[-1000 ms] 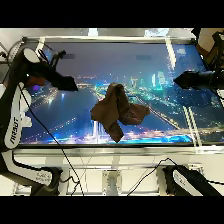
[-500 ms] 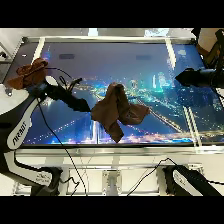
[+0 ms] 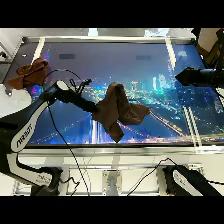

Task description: Fold the shirts.

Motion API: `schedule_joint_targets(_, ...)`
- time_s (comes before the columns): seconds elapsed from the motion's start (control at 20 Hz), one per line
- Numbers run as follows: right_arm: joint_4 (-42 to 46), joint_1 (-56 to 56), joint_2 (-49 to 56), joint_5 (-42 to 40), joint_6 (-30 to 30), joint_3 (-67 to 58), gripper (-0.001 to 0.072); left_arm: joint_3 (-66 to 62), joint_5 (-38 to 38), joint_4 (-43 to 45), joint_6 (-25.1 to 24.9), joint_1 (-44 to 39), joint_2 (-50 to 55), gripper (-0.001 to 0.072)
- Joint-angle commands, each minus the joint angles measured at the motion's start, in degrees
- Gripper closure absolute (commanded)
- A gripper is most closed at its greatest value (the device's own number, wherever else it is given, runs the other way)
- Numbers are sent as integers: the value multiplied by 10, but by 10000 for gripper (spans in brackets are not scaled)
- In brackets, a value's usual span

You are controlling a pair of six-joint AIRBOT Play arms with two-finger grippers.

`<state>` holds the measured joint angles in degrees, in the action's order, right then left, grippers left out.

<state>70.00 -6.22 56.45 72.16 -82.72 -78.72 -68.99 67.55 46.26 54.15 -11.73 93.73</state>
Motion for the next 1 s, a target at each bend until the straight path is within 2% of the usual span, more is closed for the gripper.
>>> schedule_joint_targets(0.0,-1,1,0,0,0,0,349,1,-17,0,-20,-4,0,622)
schedule_joint_targets(0.05,-1,1,0,0,0,0,348,0,-17,0,-20,-4,0,556)
schedule_joint_targets(0.1,-1,1,0,0,0,0,348,-4,-14,-6,-20,-4,0,347)
schedule_joint_targets(0.15,-1,1,0,0,0,0,348,-15,-6,-19,-20,-3,0,221)
schedule_joint_targets(0.25,-1,1,0,0,0,0,348,-53,19,-19,-20,0,0,221)
schedule_joint_targets(0.35,-1,1,0,4,0,0,348,-88,27,27,-16,9,0,221)
schedule_joint_targets(0.55,-1,1,0,16,0,0,348,-83,28,78,-10,36,0,221)
schedule_joint_targets(0.75,0,1,0,12,0,0,348,-35,23,64,-10,49,1,221)
schedule_joint_targets(0.95,-1,1,0,8,0,0,349,19,9,-15,-34,46,1,221)
